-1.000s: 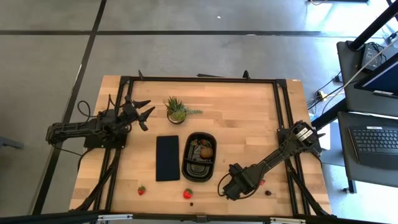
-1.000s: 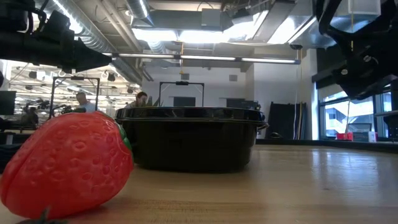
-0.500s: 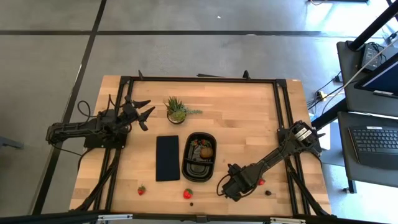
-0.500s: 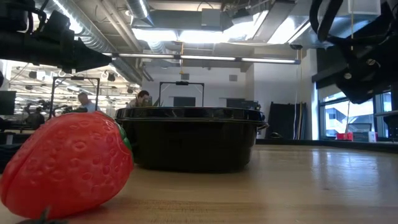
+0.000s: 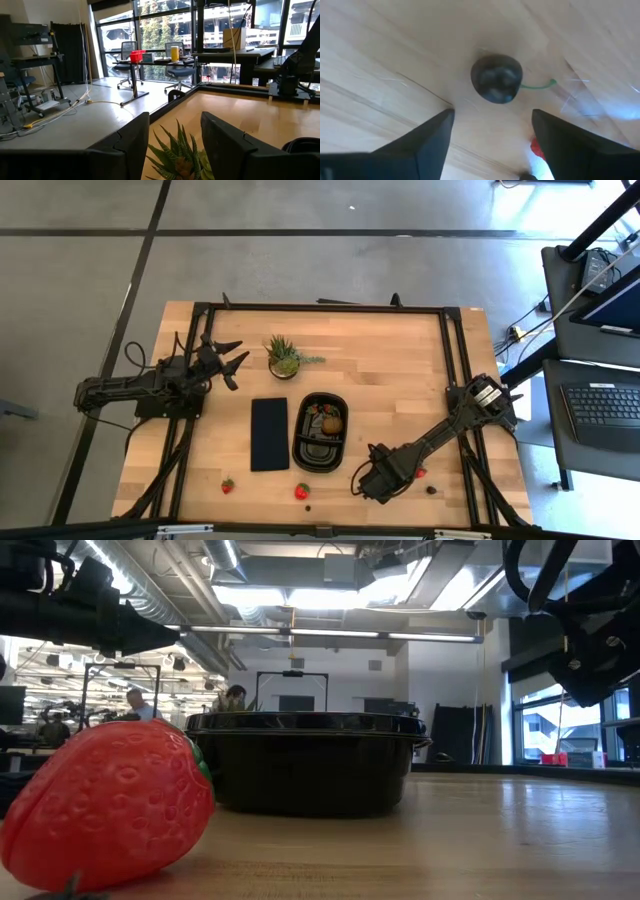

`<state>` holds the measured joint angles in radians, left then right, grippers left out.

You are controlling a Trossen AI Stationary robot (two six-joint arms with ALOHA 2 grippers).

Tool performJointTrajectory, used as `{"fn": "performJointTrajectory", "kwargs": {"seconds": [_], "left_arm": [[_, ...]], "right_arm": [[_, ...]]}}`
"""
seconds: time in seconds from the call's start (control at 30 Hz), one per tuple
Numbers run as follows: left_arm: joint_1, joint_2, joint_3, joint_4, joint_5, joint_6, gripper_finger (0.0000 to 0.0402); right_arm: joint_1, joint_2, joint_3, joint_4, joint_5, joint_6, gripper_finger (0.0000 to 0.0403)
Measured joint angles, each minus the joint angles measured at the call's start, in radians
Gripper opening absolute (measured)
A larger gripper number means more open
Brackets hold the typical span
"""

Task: Pick and placing Produce into tupperware
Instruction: Put the black cherry into the black bin

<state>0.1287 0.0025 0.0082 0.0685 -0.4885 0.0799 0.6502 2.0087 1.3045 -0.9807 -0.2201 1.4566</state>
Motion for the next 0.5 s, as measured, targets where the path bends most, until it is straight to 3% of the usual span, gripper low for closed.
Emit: {"fn": "performJointTrajectory", "kwargs": {"seconds": [0.13,0.4,0.5], "left_arm": [[0.000,0.000,0.000,0.000,0.000,0.000,0.0171],[0.000,0.000,0.000,0.000,0.000,0.000,0.0171],[0.000,0.000,0.000,0.000,0.000,-0.011,0.0171]], "right_arm": [[0.001,0.000,0.001,-0.007,0.013,-0.030,0.0289],[0.000,0.000,0.005,-0.050,0.038,-0.275,0.0278],[0.000,0.000,0.003,-0.111,0.032,-0.283,0.0275]]}}
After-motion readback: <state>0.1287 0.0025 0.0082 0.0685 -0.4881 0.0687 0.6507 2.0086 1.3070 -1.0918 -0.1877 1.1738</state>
